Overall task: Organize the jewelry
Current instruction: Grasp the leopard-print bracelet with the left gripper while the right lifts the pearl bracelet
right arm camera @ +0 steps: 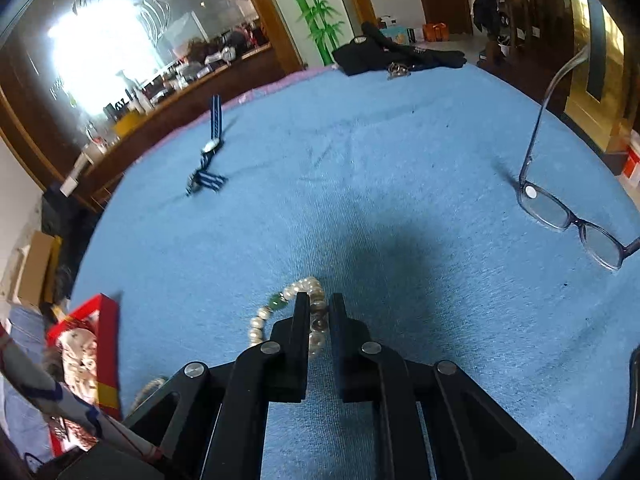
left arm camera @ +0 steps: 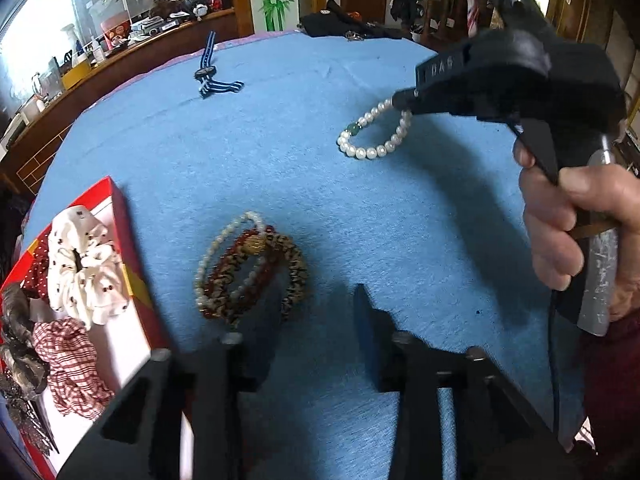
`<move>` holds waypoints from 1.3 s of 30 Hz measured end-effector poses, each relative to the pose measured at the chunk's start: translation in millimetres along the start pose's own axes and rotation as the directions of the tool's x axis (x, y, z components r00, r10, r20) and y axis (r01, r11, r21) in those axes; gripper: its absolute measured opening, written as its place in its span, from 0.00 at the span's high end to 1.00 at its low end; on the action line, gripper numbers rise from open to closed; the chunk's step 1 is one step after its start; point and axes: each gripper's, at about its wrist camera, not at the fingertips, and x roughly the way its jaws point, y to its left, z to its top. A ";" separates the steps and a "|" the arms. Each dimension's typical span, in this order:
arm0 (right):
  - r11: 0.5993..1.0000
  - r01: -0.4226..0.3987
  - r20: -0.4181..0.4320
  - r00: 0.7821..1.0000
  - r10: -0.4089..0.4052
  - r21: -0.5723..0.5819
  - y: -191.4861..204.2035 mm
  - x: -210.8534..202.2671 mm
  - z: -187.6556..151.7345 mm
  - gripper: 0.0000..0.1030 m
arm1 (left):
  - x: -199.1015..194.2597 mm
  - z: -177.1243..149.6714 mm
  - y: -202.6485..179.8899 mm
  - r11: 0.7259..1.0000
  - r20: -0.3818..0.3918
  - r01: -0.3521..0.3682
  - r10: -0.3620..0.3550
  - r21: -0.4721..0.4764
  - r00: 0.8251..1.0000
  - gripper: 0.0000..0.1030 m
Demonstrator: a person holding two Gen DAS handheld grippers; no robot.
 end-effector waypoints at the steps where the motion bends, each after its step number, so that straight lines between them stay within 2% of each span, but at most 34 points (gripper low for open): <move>1: 1.000 -0.006 0.001 1.000 0.006 0.003 1.2 0.8 1.3 0.91 | 3.3 1.0 -1.2 1.000 -0.009 -0.001 0.001 -0.003 1.000 0.81; 5: 0.999 -0.035 0.021 0.999 0.034 0.009 3.0 -6.5 2.6 0.91 | 11.7 2.2 2.3 0.999 -0.015 -0.046 0.046 -0.025 0.999 0.81; 11: 0.999 -0.055 0.044 0.998 0.055 -0.002 8.6 -14.3 2.5 0.91 | 17.0 4.1 1.4 0.998 -0.015 -0.053 0.053 -0.024 0.998 0.82; 12: 0.998 -0.060 0.047 0.997 0.060 -0.006 9.8 -15.6 2.5 0.91 | 17.7 4.7 0.6 0.998 -0.011 -0.057 0.057 -0.022 0.998 0.84; 14: 0.998 -0.067 0.059 0.996 0.067 -0.015 11.3 -19.3 1.9 0.91 | 18.8 5.7 0.6 0.997 -0.004 -0.068 0.068 -0.027 0.998 1.00; 17: 0.997 -0.076 0.080 0.994 0.078 -0.031 14.6 -24.2 1.9 0.91 | 17.5 5.8 8.3 0.995 0.008 -0.039 0.040 -0.087 0.999 1.00; 20: 0.995 -0.086 0.093 0.992 0.090 -0.043 17.6 -27.5 1.7 0.91 | 6.1 5.4 12.9 0.992 0.056 0.006 0.001 -0.124 0.998 1.00; 27: 0.986 -0.134 0.137 0.980 0.147 -0.098 30.5 -42.2 -2.4 0.91 | -40.7 5.9 21.5 0.977 0.191 0.116 -0.082 -0.177 0.978 1.00; 32: 0.978 -0.169 0.167 0.968 0.189 -0.126 35.5 -51.4 -4.3 0.91 | -60.4 4.3 26.0 0.971 0.227 0.153 -0.109 -0.186 0.968 1.00; 36: 0.978 -0.164 0.165 0.969 0.184 -0.130 37.1 -48.3 -3.6 0.91 | -56.5 2.0 17.2 0.984 0.180 0.107 -0.081 -0.140 0.980 1.00; 39: 0.978 -0.172 0.143 0.972 0.189 -0.122 35.6 -44.3 -3.2 0.91 | -40.4 -1.0 7.3 0.993 0.110 0.063 -0.051 -0.100 0.993 0.99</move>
